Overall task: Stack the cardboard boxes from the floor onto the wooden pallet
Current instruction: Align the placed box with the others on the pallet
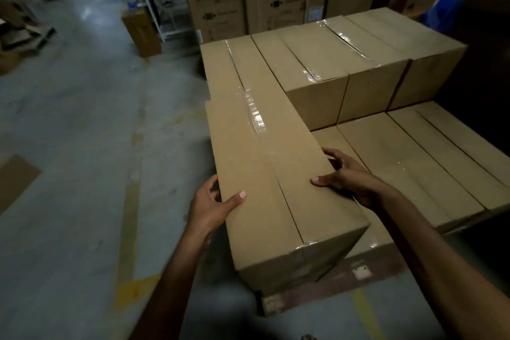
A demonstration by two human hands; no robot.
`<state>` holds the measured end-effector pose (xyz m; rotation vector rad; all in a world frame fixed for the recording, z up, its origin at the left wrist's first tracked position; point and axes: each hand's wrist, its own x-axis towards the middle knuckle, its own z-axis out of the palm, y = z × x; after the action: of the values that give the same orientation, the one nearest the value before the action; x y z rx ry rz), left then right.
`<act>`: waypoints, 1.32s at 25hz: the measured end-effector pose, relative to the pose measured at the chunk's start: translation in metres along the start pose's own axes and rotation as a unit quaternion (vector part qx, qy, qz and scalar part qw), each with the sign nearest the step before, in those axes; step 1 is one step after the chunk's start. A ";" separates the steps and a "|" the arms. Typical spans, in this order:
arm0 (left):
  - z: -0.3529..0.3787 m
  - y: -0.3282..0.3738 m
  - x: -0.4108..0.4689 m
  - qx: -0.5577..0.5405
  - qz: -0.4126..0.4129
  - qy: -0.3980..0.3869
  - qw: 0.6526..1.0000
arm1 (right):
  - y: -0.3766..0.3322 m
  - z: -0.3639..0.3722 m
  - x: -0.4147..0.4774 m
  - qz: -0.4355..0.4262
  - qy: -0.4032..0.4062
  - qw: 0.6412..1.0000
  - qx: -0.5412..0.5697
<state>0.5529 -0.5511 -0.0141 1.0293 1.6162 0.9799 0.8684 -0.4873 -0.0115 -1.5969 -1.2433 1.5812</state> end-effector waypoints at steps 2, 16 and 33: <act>0.009 -0.004 -0.001 -0.010 0.006 0.014 1.000 | 0.004 -0.004 0.008 -0.008 -0.009 1.000 -0.005; 0.041 -0.044 0.007 -0.011 0.001 0.059 0.998 | 0.052 -0.013 0.025 -0.016 -0.030 0.999 -0.001; 0.049 -0.048 0.001 0.017 0.024 0.079 0.996 | 0.056 -0.015 0.026 -0.033 -0.041 0.999 -0.010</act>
<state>0.5916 -0.5596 -0.0705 1.0396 1.7491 1.0909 0.8917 -0.4839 -0.0707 -1.5006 -1.3438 1.6112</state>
